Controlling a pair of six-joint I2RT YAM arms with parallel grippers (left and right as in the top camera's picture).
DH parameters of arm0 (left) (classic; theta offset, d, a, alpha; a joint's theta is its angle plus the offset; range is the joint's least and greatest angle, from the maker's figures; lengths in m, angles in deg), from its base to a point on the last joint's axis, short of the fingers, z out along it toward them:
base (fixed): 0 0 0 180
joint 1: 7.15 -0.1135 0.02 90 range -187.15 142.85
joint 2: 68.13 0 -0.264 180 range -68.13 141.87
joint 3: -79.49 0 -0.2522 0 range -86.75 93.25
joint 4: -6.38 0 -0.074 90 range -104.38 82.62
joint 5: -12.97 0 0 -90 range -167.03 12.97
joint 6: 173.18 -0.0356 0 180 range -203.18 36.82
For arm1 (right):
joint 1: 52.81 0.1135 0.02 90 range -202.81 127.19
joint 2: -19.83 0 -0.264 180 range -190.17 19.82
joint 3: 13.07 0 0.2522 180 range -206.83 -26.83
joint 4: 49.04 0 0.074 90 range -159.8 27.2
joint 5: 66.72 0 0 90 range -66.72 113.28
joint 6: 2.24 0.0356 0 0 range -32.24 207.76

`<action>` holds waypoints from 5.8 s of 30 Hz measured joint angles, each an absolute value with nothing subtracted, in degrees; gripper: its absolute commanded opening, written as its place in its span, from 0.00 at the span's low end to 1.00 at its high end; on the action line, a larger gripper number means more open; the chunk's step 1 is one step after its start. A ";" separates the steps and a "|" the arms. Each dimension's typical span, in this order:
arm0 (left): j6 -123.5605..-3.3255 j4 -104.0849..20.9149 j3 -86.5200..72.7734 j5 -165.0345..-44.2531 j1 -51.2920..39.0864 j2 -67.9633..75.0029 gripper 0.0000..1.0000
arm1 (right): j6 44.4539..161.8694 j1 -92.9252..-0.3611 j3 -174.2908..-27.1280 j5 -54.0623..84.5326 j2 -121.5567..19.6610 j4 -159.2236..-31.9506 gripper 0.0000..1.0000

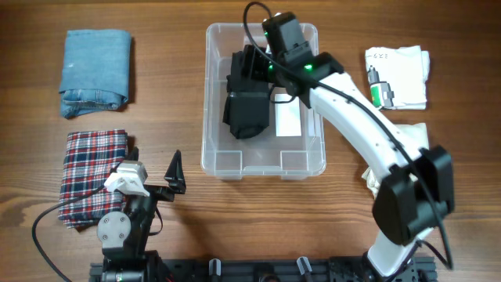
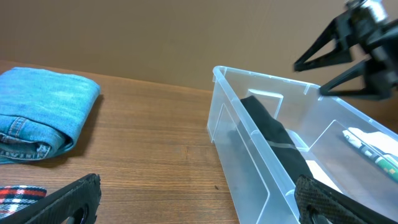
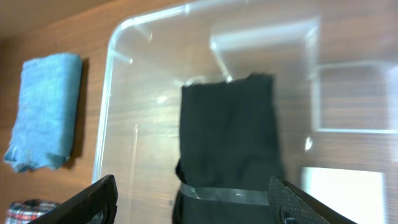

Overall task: Pack container
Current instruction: 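Lower the black garment into the container's left side and release, then move the right gripper to the white printed t-shirt, then grasp the white printed t-shirt with the right gripper and lift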

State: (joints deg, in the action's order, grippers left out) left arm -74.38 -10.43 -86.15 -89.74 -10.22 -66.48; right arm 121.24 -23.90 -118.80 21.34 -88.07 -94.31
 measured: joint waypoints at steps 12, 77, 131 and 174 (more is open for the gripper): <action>-74.36 -10.43 -86.15 -89.74 -10.22 -66.46 1.00 | 116.84 -23.90 -119.08 31.81 -91.33 -101.43 0.04; -74.38 -10.43 -86.15 -89.74 -10.22 -66.46 1.00 | 113.37 -22.59 -119.08 25.78 -95.66 -100.60 0.52; -74.38 -10.43 -86.15 -89.74 -10.22 -66.46 1.00 | 85.24 -53.08 -120.94 49.76 -100.53 -110.11 0.88; -74.38 -10.43 -86.15 -89.74 -10.22 -66.46 1.00 | 68.32 -53.60 -120.96 52.84 -107.81 -101.00 0.90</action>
State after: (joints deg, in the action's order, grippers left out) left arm -74.38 -10.43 -86.15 -89.74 -10.22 -66.46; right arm 68.32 -53.60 -120.96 52.84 -107.81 -101.00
